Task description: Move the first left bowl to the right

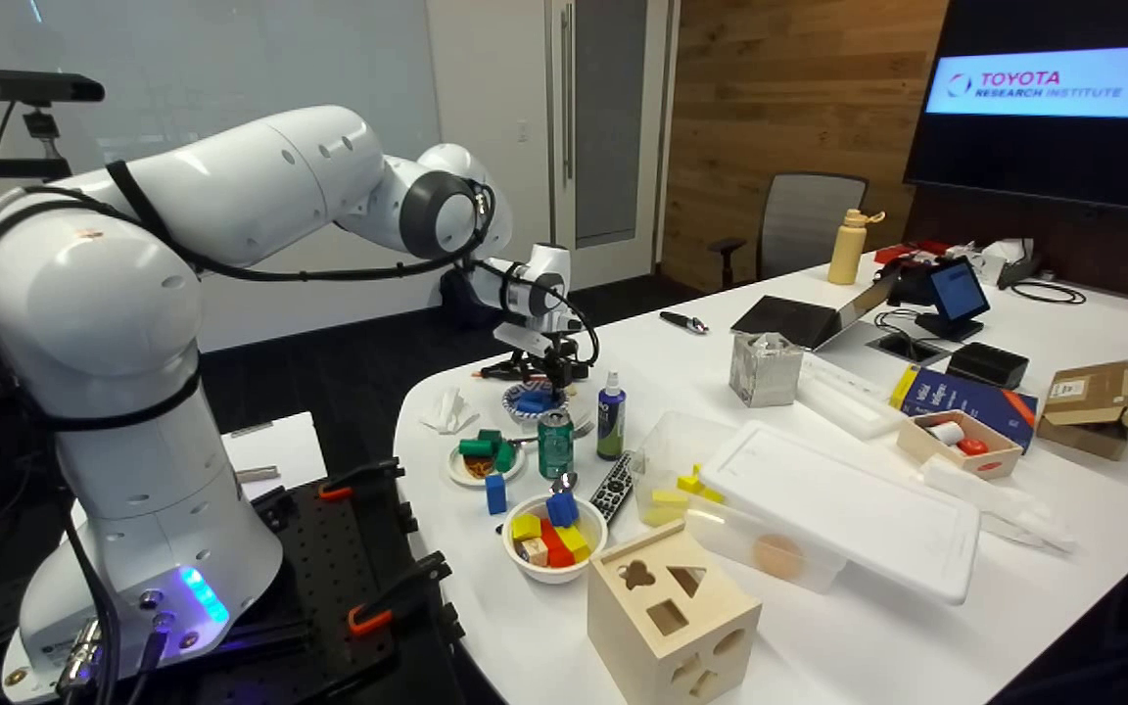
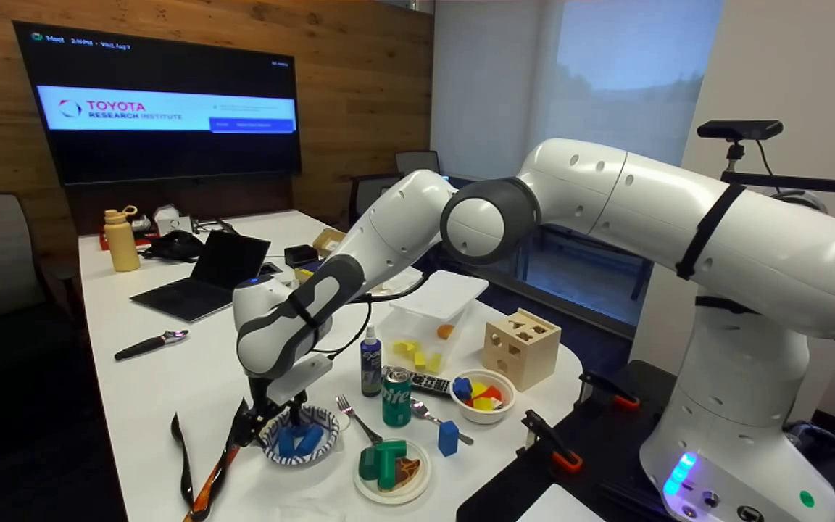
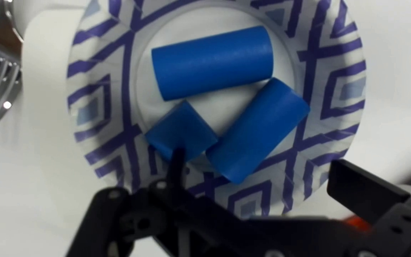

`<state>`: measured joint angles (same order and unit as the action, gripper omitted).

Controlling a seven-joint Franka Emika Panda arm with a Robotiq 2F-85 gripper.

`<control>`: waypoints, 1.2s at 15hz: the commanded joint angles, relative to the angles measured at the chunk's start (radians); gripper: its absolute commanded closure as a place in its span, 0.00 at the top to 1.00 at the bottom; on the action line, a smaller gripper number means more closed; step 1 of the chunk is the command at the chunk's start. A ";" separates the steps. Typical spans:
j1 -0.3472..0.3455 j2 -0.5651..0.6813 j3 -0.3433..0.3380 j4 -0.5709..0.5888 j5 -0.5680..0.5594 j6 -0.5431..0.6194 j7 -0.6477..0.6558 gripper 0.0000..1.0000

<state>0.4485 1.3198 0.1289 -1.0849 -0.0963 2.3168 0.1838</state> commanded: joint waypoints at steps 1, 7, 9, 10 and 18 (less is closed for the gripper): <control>-0.009 -0.031 -0.020 -0.061 0.009 -0.008 0.065 1.00; -0.038 -0.083 -0.016 -0.170 0.022 0.000 0.154 1.00; -0.050 -0.101 -0.009 -0.214 0.030 0.005 0.182 1.00; -0.052 -0.111 -0.010 -0.240 0.034 0.009 0.197 1.00; -0.007 -0.218 -0.085 -0.410 0.047 0.043 0.361 1.00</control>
<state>0.4061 1.1766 0.0909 -1.3790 -0.0724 2.3297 0.4851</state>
